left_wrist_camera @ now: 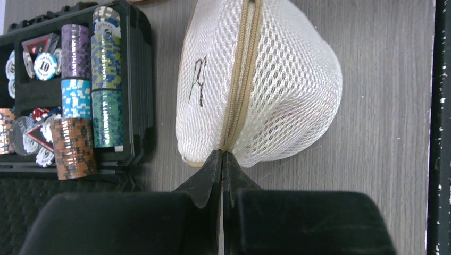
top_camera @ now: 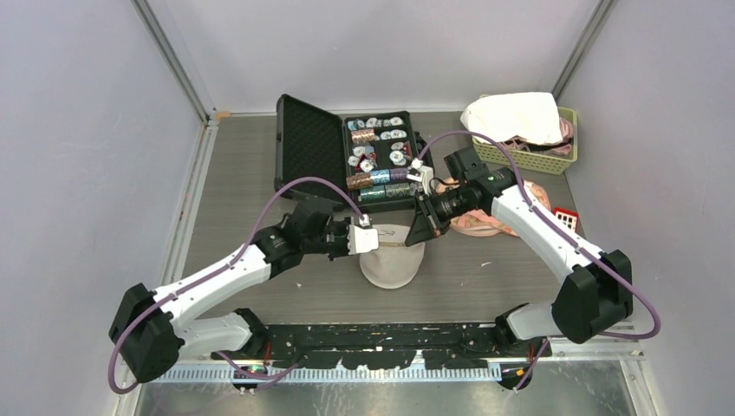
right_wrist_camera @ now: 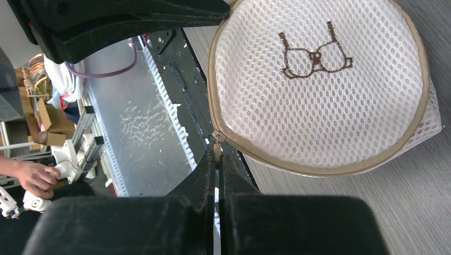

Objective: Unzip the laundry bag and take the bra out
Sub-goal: Unzip the laundry bag at the center of the board.

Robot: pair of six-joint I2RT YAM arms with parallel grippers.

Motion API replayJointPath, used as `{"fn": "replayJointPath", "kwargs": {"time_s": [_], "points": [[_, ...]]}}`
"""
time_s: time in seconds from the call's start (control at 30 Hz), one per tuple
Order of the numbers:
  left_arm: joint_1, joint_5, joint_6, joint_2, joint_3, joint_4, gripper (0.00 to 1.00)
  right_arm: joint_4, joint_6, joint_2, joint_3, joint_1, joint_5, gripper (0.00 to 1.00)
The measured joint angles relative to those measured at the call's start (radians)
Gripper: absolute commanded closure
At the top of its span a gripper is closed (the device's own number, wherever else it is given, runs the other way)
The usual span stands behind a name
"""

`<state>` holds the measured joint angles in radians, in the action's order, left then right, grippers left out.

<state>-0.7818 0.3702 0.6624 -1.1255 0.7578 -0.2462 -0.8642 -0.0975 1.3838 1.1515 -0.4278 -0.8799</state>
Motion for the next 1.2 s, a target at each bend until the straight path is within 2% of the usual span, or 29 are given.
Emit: {"fn": "replayJointPath", "kwargs": {"time_s": [0.07, 0.23, 0.3, 0.5, 0.63, 0.73, 0.93, 1.2], "points": [[0.003, 0.006, 0.000, 0.014, -0.005, 0.001, 0.98, 0.000, 0.003, -0.003, -0.003, 0.000, -0.001, 0.99], [-0.012, 0.037, -0.021, 0.060, 0.010, -0.038, 0.69, 0.000, 0.018, -0.003, -0.005, 0.000, -0.003, 0.99], [-0.037, 0.045, -0.029, 0.057, 0.041, -0.055, 0.62, 0.000, 0.024, -0.004, -0.006, -0.003, -0.004, 0.99], [-0.120, 0.055, -0.073, 0.010, 0.129, -0.056, 0.60, 0.009, 0.043, -0.004, -0.006, -0.008, -0.004, 0.99], [-0.133, 0.060, -0.110, -0.062, 0.172, -0.051, 0.61, 0.014, 0.048, -0.008, -0.006, -0.009, -0.004, 0.99], [-0.140, 0.060, -0.131, -0.110, 0.188, -0.048, 0.67, 0.018, 0.048, -0.014, -0.006, -0.009, -0.004, 0.99], [-0.146, 0.048, -0.155, -0.150, 0.192, -0.042, 0.99, 0.018, 0.051, -0.016, -0.006, -0.009, -0.004, 0.99], [-0.147, 0.024, -0.130, -0.117, 0.174, -0.035, 1.00, 0.018, 0.051, -0.017, -0.008, -0.009, -0.008, 0.99]]}}
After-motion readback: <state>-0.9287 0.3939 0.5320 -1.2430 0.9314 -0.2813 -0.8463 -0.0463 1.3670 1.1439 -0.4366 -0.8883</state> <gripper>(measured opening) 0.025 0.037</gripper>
